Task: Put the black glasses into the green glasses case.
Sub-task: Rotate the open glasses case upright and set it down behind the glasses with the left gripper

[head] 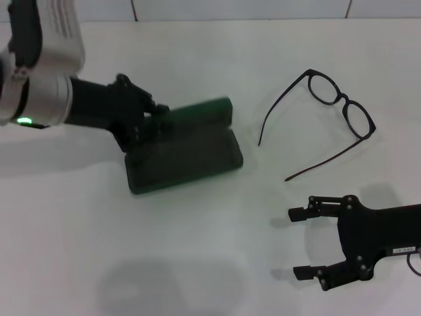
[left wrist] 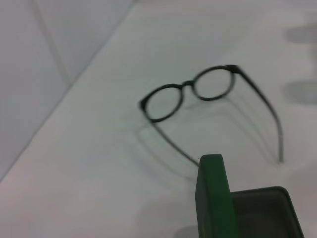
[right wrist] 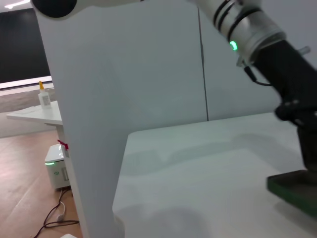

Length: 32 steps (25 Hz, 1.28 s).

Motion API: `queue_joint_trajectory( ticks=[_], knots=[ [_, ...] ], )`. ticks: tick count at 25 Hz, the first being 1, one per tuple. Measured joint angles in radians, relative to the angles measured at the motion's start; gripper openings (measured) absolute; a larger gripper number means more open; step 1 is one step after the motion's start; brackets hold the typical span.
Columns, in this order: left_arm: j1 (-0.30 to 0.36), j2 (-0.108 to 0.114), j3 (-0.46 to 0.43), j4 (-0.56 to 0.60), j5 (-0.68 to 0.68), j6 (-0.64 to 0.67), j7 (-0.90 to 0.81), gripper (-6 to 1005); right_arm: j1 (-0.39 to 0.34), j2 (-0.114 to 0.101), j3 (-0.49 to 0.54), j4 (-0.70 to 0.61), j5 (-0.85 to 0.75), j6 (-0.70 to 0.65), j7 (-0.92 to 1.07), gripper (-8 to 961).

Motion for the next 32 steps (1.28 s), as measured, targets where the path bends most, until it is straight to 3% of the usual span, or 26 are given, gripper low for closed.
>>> queue_joint_trajectory(
  ticks=[10,32],
  knots=[
    [-0.002,0.000,0.160,0.015,0.002,-0.014,0.039,207,0.006,0.008,-0.005,0.000,0.000,0.005,0.000,881],
    [0.011,-0.004,0.212,0.002,-0.047,-0.151,0.099,207,-0.001,0.011,-0.006,0.000,0.000,0.005,0.000,881]
  ],
)
